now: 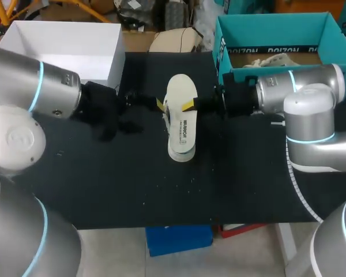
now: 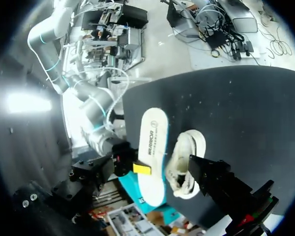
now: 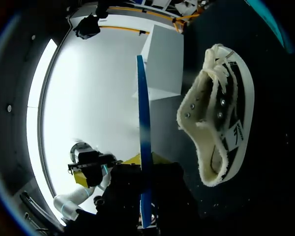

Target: Take the shoe out of the shoebox, open the shoe tongue, remove and reinsert the insole, then place the shoe into the shoebox

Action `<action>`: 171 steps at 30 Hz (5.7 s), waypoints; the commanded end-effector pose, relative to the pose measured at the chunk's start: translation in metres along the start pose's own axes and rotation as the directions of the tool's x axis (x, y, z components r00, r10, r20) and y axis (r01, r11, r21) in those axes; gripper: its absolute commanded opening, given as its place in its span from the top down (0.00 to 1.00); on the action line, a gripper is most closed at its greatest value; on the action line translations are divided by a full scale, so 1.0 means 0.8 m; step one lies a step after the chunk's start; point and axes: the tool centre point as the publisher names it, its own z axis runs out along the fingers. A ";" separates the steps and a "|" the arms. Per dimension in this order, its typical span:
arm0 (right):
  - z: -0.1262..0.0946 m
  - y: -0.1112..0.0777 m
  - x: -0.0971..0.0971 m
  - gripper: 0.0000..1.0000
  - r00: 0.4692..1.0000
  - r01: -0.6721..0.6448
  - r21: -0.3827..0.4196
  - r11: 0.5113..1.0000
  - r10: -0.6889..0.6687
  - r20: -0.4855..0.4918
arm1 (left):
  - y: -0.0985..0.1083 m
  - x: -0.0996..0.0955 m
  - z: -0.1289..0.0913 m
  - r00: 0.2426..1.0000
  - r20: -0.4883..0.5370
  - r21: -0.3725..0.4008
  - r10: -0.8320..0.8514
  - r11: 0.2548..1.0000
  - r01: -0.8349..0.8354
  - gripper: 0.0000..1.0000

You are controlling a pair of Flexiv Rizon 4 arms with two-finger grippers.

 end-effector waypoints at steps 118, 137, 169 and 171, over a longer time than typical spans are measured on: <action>-0.055 -0.013 0.014 0.00 0.945 0.106 -0.041 0.994 -0.088 0.315 | 0.005 0.041 0.092 0.910 0.378 0.028 -0.169 0.985 0.171 1.00; -0.103 -0.038 0.032 0.00 0.818 0.257 -0.065 0.964 -0.181 0.546 | -0.039 0.045 0.062 0.964 0.222 0.110 -0.144 0.986 0.122 1.00; -0.180 -0.125 -0.005 0.00 0.717 0.395 -0.072 0.916 -0.258 0.648 | -0.089 0.060 0.077 0.991 0.011 0.324 -0.132 0.938 0.121 1.00; -0.183 -0.127 -0.005 0.00 0.724 0.393 -0.063 0.917 -0.267 0.636 | -0.092 0.062 0.079 0.991 -0.010 0.337 -0.136 0.932 0.131 1.00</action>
